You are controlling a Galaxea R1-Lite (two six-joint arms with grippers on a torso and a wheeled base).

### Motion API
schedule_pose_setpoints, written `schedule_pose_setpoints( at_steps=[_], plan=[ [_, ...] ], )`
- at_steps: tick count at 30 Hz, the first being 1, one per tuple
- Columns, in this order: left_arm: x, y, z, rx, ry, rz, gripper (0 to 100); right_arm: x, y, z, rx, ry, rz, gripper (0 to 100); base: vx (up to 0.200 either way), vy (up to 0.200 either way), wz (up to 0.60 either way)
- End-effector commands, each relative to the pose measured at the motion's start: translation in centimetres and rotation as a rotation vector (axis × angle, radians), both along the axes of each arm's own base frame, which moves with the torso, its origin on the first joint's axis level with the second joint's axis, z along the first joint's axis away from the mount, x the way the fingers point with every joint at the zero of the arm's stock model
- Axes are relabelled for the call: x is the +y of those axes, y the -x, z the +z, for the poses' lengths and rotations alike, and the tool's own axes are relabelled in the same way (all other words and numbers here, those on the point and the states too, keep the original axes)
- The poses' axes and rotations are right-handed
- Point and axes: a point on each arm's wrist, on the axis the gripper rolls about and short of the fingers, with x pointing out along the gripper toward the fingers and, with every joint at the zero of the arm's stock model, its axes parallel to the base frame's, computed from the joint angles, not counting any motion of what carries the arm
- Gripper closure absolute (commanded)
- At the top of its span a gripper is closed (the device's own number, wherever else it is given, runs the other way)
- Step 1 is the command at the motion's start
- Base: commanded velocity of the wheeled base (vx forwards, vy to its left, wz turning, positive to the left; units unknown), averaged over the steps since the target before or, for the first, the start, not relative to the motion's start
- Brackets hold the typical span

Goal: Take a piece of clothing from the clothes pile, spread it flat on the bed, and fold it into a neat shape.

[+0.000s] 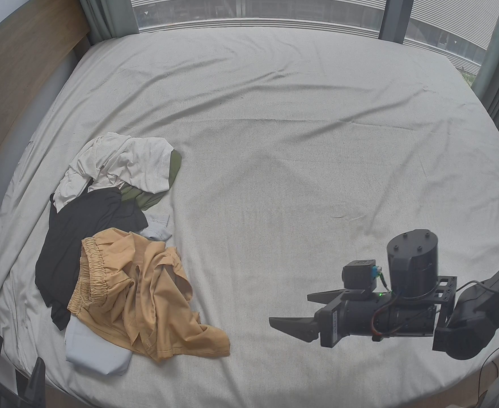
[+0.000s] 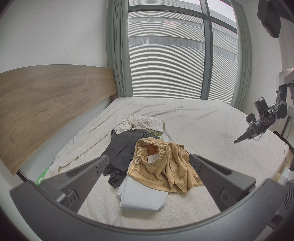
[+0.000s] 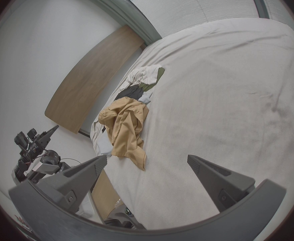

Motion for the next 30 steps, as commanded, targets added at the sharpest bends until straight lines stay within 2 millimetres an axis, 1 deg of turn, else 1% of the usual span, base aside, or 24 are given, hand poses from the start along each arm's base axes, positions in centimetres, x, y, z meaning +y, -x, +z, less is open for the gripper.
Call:
schedule_pose_setpoints(
  at_steps=[1,5,9,10,11,17,19,22,26,30],
  plan=[
    [0.0,0.0,-0.5,0.002,0.001,0.001,0,1.7,-0.2,-2.8,0.046,0.044,0.037,0,0.000,0.000,0.00],
    [0.0,0.0,-0.5,0.004,0.001,0.001,0,2.5,-0.1,-3.7,0.051,0.053,0.058,0,0.000,0.000,0.00],
    [0.0,0.0,-0.5,0.002,0.001,0.001,0,3.9,-0.3,-4.8,0.067,0.068,0.082,0,0.000,0.000,0.00],
    [0.0,0.0,-0.5,0.002,0.001,0.001,0,3.9,-0.3,-4.8,0.067,0.068,0.082,0,0.000,0.000,0.00],
    [0.0,0.0,-0.5,0.004,0.003,0.001,0,4.4,-0.3,-5.4,0.075,0.078,0.093,0,0.000,0.000,0.00],
    [0.0,0.0,-0.5,0.004,0.003,0.002,0,5.9,-0.5,-7.3,0.075,0.069,0.119,0,0.000,0.000,0.00],
    [0.0,0.0,-0.5,0.004,0.003,0.002,0,6.5,-0.5,-7.6,0.069,0.061,0.130,0,0.000,0.000,0.00],
    [0.0,0.0,-0.5,0.002,0.004,0.002,0,7.4,-0.4,-8.8,0.077,0.071,0.149,0,0.000,0.000,0.00],
    [0.0,0.0,-0.5,0.004,0.004,0.002,0,8.0,-0.2,-9.6,0.086,0.082,0.163,0,0.000,0.000,0.00],
    [0.0,0.0,-0.5,0.004,0.004,0.002,0,8.7,-0.5,-10.2,0.070,0.062,0.170,0,0.000,0.000,0.00]
  ],
)
